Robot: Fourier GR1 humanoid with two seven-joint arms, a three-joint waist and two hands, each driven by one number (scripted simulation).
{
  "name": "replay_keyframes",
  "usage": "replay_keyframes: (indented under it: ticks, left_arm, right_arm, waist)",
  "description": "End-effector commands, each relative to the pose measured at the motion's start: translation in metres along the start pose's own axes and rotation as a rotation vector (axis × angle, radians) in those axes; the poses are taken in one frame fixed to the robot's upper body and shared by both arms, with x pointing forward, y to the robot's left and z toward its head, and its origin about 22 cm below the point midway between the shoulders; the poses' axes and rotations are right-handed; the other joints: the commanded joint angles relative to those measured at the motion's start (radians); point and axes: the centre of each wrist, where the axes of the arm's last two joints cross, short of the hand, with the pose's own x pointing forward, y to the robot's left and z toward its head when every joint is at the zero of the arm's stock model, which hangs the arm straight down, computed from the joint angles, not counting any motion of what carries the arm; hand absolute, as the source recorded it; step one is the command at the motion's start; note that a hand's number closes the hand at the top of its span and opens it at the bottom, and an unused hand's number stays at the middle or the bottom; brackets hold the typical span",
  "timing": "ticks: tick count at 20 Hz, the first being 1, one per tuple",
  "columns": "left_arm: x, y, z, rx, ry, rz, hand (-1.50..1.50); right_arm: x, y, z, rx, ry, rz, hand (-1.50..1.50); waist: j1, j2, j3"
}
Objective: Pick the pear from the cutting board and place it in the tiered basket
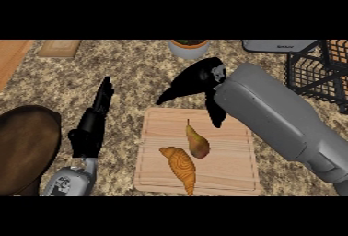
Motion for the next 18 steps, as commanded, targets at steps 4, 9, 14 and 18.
replay_keyframes:
  ticks: [4,9,14,18]
  left_arm:
    - [-0.003,-0.017,0.002,-0.004,0.004,0.001,0.0]
    - [-0.001,0.004,0.001,0.007,-0.002,-0.005,0.0]
    - [-0.006,0.017,0.003,-0.013,-0.011,-0.003,0.0]
    - [-0.006,0.015,0.002,-0.005,0.02,-0.013,0.0]
  right_arm:
    - [-0.017,0.008,-0.021,0.002,0.001,0.017,-1.5]
    - [-0.048,0.028,-0.023,0.046,0.018,-0.023,-1.5]
    - [-0.038,0.022,-0.046,0.061,0.0,-0.056,-1.5]
    - [-0.051,0.029,-0.041,0.055,-0.047,-0.069,-1.5]
  waist:
    - [-0.009,-0.004,0.0]
    - [-0.009,-0.003,0.0]
    - [0.002,-0.002,-0.001]
    - [-0.006,-0.004,0.0]
